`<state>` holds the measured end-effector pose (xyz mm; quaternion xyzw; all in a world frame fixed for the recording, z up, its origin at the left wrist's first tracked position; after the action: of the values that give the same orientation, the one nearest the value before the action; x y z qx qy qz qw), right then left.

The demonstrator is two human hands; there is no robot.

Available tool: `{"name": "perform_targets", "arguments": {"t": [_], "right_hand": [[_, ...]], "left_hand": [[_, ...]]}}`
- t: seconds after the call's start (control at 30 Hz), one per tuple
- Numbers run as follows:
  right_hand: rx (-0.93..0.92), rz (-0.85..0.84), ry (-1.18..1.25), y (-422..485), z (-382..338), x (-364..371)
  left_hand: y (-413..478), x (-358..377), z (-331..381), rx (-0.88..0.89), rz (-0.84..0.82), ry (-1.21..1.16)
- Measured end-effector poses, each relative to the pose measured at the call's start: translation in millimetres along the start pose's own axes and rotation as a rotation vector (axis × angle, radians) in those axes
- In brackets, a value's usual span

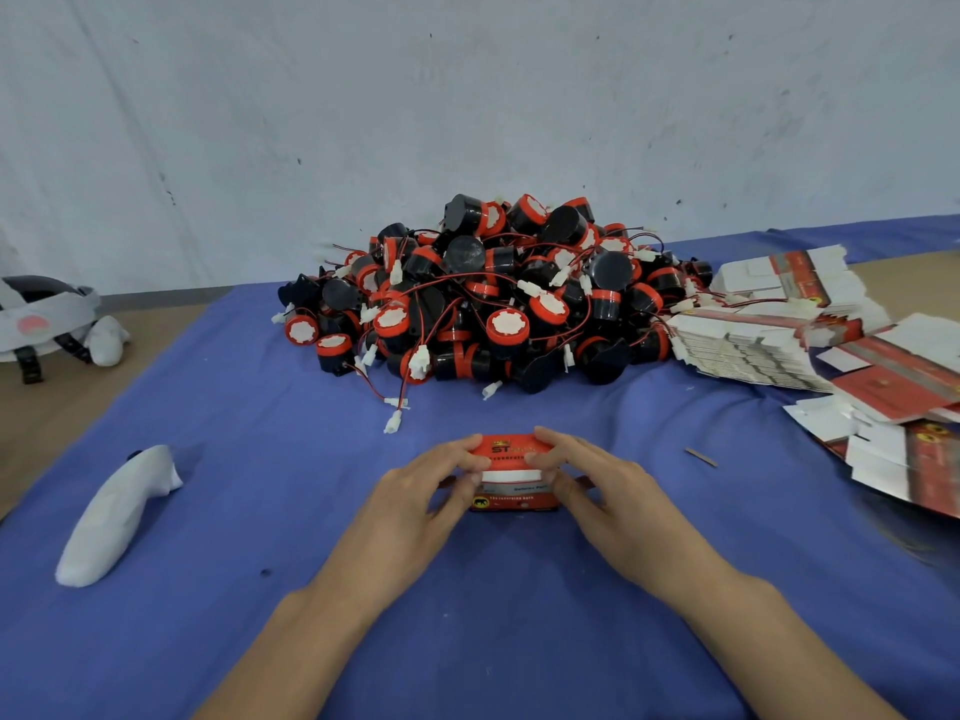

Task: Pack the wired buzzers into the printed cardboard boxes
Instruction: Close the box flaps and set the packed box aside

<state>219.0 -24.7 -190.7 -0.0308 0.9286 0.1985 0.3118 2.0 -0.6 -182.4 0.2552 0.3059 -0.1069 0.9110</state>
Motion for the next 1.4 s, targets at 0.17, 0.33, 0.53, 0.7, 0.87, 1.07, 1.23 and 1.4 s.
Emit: {"name": "perform_targets", "arguments": {"t": [0.17,0.33,0.53,0.7,0.87,1.07,1.23,1.4], "right_hand": [[0.143,0.004,0.361,2,-3,12],[0.288,0.092,0.578,12,-9,17],[0.353,0.193,0.654,20,-19,26],[0.343,0.238,0.577,18,-22,26],[0.329,0.153,0.566,14,-17,17],[0.201,0.027,0.449,12,-7,12],[0.064,-0.031,0.36,7,2,3],[0.103,0.006,0.317,8,3,2]], "left_hand": [[1,8,-1,-0.061,0.026,-0.157],[6,23,4,-0.208,0.013,-0.248],[12,34,15,-0.346,0.049,-0.406],[16,29,20,-0.367,0.122,-0.483],[15,19,18,-0.368,0.109,-0.5],[12,7,3,-0.253,0.0,-0.355],[5,5,-2,-0.182,-0.086,-0.318],[4,7,0,-0.147,-0.081,-0.258]]}}
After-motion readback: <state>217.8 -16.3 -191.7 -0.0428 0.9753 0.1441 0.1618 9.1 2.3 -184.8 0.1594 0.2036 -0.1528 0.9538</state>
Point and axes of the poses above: each hand's wrist, its own y-axis towards the middle knuckle, its own x-axis out of the palm, z = x × y, the point moved 2 cm from there along y, towards the middle knuckle
